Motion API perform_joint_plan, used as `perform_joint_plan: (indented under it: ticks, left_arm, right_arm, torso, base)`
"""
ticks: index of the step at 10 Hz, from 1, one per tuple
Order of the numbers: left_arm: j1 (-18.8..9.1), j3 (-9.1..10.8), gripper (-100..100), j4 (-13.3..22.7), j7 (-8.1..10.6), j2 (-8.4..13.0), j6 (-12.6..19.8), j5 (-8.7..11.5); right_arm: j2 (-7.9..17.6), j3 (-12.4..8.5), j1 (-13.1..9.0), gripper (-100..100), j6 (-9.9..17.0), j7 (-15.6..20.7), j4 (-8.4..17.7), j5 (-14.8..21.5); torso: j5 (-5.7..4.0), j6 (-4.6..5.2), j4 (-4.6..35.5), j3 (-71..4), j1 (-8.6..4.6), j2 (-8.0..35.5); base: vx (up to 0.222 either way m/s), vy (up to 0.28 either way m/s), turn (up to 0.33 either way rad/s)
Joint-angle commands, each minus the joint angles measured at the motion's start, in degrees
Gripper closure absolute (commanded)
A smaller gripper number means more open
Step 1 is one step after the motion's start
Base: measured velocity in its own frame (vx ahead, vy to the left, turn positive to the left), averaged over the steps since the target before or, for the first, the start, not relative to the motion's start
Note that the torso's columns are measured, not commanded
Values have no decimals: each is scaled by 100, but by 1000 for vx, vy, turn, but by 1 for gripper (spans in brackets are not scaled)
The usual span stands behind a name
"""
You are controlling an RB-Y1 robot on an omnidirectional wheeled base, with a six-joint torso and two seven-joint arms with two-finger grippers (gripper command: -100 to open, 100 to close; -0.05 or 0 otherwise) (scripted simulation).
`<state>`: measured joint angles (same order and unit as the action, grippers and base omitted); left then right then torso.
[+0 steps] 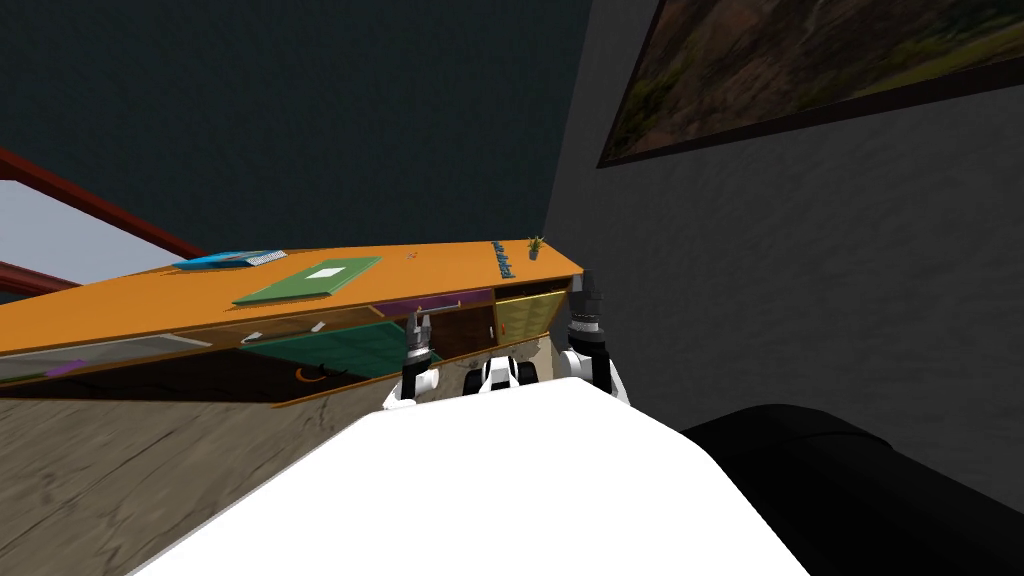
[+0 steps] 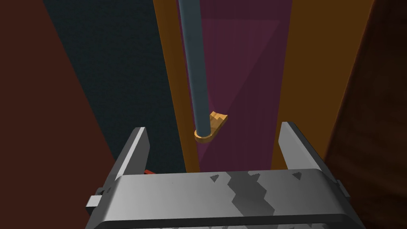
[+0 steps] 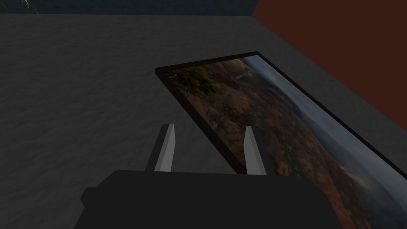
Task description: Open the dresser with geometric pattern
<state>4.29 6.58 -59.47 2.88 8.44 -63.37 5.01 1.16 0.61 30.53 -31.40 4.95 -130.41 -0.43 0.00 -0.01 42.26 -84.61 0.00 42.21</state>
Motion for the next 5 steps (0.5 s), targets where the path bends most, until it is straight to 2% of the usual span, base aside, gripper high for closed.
perform_joint_plan:
  ticks: [1,2,3,4,5]
  left_arm:
    - [-308,111,-100,197,-28,54,118,52]
    - [-429,160,-100,270,-32,83,171,76]
    - [-363,129,-100,239,-32,62,123,61]
    - [-187,62,100,125,-23,24,66,28]
    - [-66,13,100,52,-19,-6,13,4]
  right_arm:
    - [0,0,0,0,0,0,0,0]
    - [0,0,0,0,0,0,0,0]
    - [0,0,0,0,0,0,0,0]
    - [0,0,1,0,0,0,0,0]
    - [1,-1,2,0,0,0,0,0]
  torso:
    - [0,1,-1,-3,0,-3]
    - [-1,2,-1,-2,-3,-2]
    - [-1,1,1,2,0,5]
    - [1,-1,1,2,4,3]
    - [-11,-12,14,-1,3,4]
  base:
    - [-44,-21,-56]
    - [-44,-16,-81]
    - [-19,-4,-17]
    - [37,7,96]
    - [64,12,89]
